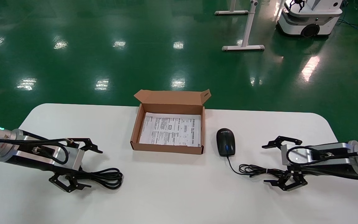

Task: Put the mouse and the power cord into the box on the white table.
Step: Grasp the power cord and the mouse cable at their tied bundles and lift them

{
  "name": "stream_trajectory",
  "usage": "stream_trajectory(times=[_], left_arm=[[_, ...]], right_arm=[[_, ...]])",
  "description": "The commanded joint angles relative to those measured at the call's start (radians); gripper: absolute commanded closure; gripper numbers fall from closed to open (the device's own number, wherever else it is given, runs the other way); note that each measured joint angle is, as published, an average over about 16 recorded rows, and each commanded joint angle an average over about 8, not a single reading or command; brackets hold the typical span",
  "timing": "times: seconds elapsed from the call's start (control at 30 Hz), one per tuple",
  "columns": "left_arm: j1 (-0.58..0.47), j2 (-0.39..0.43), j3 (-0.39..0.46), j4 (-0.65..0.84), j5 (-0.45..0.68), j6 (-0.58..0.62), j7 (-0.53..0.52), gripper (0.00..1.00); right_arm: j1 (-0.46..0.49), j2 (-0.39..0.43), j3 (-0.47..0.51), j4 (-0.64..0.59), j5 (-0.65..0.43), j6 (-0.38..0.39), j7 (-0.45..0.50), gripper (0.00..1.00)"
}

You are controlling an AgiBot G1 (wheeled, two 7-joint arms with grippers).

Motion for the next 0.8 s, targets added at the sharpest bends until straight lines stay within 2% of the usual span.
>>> stream_trajectory(times=[0.03, 0.07, 0.1, 0.13, 0.33, 0.37, 0.4, 0.8], left_arm=[[-0.011, 0.013, 0.004, 0.044, 0.009, -0.009, 0.028, 0.0], [-0.014, 0.016, 0.006, 0.061, 0.012, -0.009, 0.039, 0.0], [-0.017, 0.019, 0.007, 0.077, 0.014, -0.008, 0.049, 0.02], [-0.02, 0.022, 0.009, 0.089, 0.016, -0.007, 0.058, 0.1], [-0.029, 0.033, 0.016, 0.142, 0.027, -0.008, 0.089, 0.84], [-0.03, 0.034, 0.017, 0.145, 0.028, -0.008, 0.09, 0.95], [-0.031, 0.035, 0.018, 0.149, 0.029, -0.008, 0.091, 1.0], [-0.029, 0.032, 0.016, 0.138, 0.027, -0.007, 0.089, 1.0]], right_arm=[[0.012, -0.018, -0.003, -0.037, -0.007, 0.015, -0.019, 0.0], [0.015, -0.024, -0.005, -0.05, -0.009, 0.021, -0.025, 0.01], [0.019, -0.03, -0.006, -0.062, -0.012, 0.026, -0.031, 0.08], [0.022, -0.035, -0.008, -0.072, -0.014, 0.031, -0.036, 0.2], [0.035, -0.052, -0.014, -0.11, -0.025, 0.047, -0.05, 0.95], [0.036, -0.053, -0.015, -0.113, -0.026, 0.048, -0.051, 1.0], [0.038, -0.054, -0.015, -0.115, -0.027, 0.048, -0.051, 1.0], [0.034, -0.051, -0.014, -0.107, -0.027, 0.048, -0.051, 1.0]])
